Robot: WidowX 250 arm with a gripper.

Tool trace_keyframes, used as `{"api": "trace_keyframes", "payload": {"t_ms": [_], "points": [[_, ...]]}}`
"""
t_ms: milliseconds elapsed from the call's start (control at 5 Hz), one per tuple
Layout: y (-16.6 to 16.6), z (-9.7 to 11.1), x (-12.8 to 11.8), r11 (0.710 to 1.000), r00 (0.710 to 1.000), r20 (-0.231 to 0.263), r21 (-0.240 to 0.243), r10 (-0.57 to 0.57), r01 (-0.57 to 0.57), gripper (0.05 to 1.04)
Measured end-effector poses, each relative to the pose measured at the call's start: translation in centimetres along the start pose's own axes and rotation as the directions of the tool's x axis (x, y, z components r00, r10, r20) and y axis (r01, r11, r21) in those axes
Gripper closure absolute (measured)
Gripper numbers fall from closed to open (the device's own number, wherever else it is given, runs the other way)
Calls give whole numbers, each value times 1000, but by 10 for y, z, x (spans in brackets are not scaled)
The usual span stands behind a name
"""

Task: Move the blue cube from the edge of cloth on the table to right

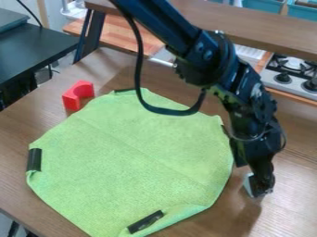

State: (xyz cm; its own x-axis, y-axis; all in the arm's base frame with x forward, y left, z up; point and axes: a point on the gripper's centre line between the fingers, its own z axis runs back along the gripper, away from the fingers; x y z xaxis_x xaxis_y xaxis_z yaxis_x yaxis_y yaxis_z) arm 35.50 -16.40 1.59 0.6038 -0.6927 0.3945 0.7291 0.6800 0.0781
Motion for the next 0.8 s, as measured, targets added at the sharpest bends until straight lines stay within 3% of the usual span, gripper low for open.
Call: {"api": "trace_keyframes", "payload": {"t_ms": [400, 600, 800], "points": [[7, 36, -10, 1000, 997, 73, 21, -10, 9, 83], [19, 59, -35, 1000, 1000, 2, -10, -6, 6, 83], [29, 76, -71, 996, 992, -119, -76, -50, 41, 83]]}}
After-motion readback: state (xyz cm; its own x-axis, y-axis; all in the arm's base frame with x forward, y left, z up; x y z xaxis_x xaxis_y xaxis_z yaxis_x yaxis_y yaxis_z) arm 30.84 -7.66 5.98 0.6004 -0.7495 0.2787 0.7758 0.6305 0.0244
